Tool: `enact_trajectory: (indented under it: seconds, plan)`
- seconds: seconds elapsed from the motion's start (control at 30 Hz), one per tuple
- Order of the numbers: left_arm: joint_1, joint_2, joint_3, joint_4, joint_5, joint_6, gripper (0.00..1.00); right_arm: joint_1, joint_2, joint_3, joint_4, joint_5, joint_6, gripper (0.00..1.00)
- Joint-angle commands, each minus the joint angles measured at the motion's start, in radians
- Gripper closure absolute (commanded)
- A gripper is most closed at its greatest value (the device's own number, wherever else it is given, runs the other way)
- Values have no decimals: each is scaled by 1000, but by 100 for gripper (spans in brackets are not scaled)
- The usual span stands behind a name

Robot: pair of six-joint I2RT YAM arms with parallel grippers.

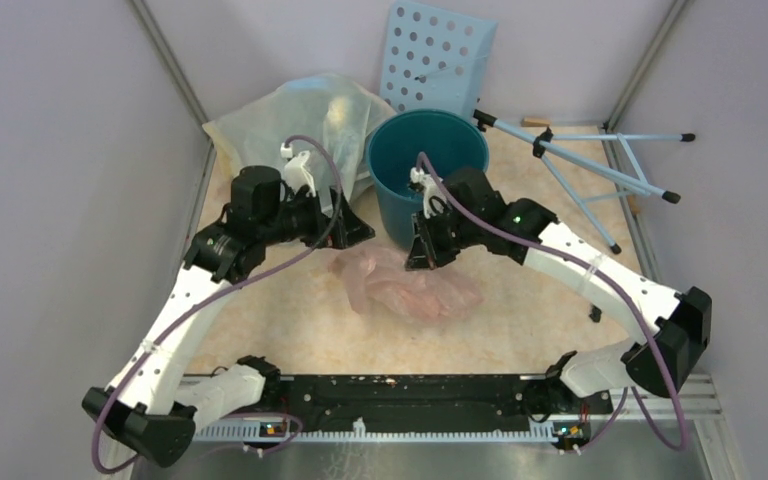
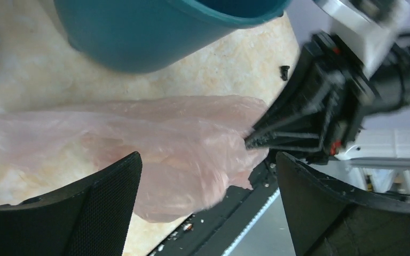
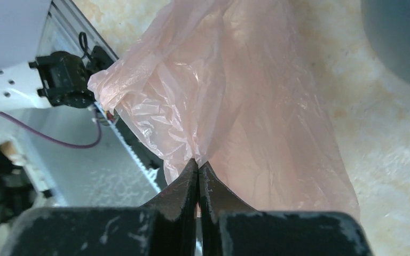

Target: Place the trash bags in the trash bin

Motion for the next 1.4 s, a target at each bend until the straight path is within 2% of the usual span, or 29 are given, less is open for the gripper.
enact_trajectory:
  seconds: [0.0, 0.23, 0.33, 0.5, 0.63, 0.7, 0.77, 0.93, 1.1, 1.13, 1.3, 1.37]
  plan:
    - [-107, -91, -11, 35, -181, 171, 1, -73, -10, -30, 33, -155, 205, 100]
    - [-383, -111, -109, 111, -428, 287, 1, -78, -18, -102, 166, -180, 328, 100]
    - [-490, -55, -105, 65, -626, 285, 1, -79, -18, -96, 168, -180, 334, 100]
    - [-515, 5, -109, 2, -819, 235, 5, -80, -27, -100, 143, -170, 324, 100]
    - [-513, -28, -140, -41, -909, 135, 13, -81, -39, -98, 111, -150, 305, 100]
    - [-513, -68, -174, -34, -910, 125, 18, -83, -47, -100, 98, -139, 294, 100]
    - [-511, -107, -206, -32, -915, 111, 27, -84, -54, -106, 94, -134, 288, 100]
    - [-488, -163, -264, -2, -860, 32, 64, -87, -64, -109, 87, -129, 277, 100]
    - [-426, -134, -271, -47, -861, -47, 97, -99, -71, -101, 54, -111, 250, 100]
    - [-398, -129, -272, -41, -828, -38, 100, -101, -75, -99, 45, -103, 245, 100]
    - [-179, -110, -273, -33, -613, 23, 100, -118, -92, -104, 7, -48, 208, 100]
    - [-126, -105, -265, -22, -523, 60, 100, -133, -92, -102, 0, -49, 196, 100]
